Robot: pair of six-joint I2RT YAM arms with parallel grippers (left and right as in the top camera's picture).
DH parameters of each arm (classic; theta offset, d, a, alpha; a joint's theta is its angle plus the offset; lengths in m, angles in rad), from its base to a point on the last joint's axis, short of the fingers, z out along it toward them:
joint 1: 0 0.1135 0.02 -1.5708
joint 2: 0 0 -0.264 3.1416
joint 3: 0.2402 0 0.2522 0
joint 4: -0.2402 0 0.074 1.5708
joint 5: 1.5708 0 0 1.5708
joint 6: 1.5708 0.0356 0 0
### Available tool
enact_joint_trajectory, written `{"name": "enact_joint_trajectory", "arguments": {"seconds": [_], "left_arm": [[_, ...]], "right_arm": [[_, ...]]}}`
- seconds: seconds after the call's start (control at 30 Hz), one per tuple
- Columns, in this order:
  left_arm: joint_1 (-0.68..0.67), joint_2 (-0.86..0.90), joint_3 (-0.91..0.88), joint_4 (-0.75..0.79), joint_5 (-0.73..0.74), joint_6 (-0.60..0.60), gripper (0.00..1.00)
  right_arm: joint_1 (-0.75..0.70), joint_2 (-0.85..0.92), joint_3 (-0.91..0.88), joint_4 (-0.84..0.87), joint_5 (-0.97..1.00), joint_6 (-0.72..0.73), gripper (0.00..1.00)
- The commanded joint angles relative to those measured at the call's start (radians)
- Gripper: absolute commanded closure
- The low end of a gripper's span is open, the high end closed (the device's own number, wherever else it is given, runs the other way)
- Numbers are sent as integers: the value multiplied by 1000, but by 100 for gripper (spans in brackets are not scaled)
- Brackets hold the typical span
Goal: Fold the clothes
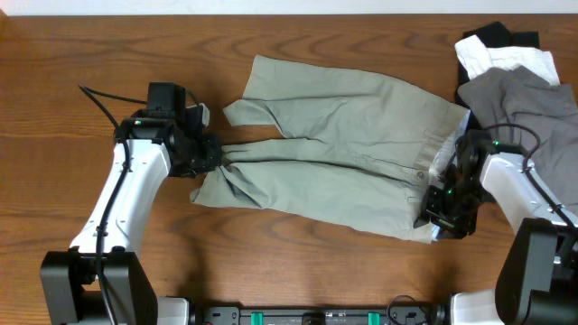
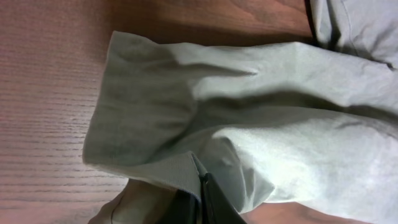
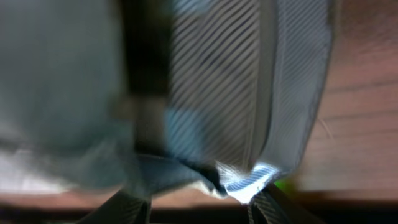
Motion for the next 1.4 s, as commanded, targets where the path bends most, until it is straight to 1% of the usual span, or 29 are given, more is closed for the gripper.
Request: {"name": "enact_joint_trajectory", "arguments": {"seconds": [0.0, 0.13, 0.17, 0.23, 0.3, 0.4, 0.47, 0.53, 0.63, 0.7, 0.8, 0.87, 0.97, 1.1, 1.13, 1.17, 1.23, 1.27, 1.33, 1.37], "left_arm": [[-1, -2, -4, -3, -16, 10, 94], [-1, -2, -4, -5, -16, 10, 94], [-1, -2, -4, -5, -16, 10, 94], [-1, -2, -4, -5, -16, 10, 94], [-1, -2, -4, -5, -16, 10, 94], [-1, -2, -4, -5, -16, 10, 94], [-1, -2, -4, -5, -16, 10, 94], [-1, -2, -4, -5, -16, 10, 94], [-1, -2, -4, -5, -16, 10, 94], [-1, -2, -4, -5, -16, 10, 94], [-1, -2, -4, -5, -16, 10, 94], [-1, -2, -4, -5, -16, 10, 94], [-1, -2, -4, -5, -16, 10, 94], [-1, -2, -4, -5, -16, 10, 94], [-1, -2, -4, -5, -16, 10, 94], [-1, -2, -4, -7, -16, 10, 94], [-1, -2, -4, -22, -16, 10, 94], [-1, -2, -4, -33, -17, 11, 94], [-1, -2, -4, -56, -45, 11, 94], [-1, -2, -4, -63, -78, 10, 94]], "right_arm": [[-6, -2, -55, 55, 43, 122, 50], [-6, -2, -134, 194, 56, 124, 47], [-5, -2, -161, 249, 55, 114, 43], [-5, -2, -204, 344, 32, 85, 40], [-5, -2, -235, 417, 7, 64, 43], [-6, -2, -251, 501, 12, 68, 61], [-6, -2, -249, 554, 32, 101, 63], [-6, -2, -238, 585, 55, 126, 58], [-6, -9, -192, 509, 85, 168, 57], [-7, -29, -158, 434, 147, 210, 54], [-8, -93, -84, 307, 262, 251, 50], [-8, -139, -24, 248, 286, 251, 48], [-7, -208, 68, 218, 292, 201, 46], [-6, -259, 161, 296, 280, 71, 46], [-6, -259, 174, 320, 268, 45, 48], [-6, -256, 183, 345, 245, 18, 52], [-6, -240, 184, 388, 199, -20, 64], [-6, -228, 184, 397, 192, -23, 73], [-5, -193, 184, 412, 175, -23, 80], [-5, -168, 184, 423, 164, -27, 86]]}}
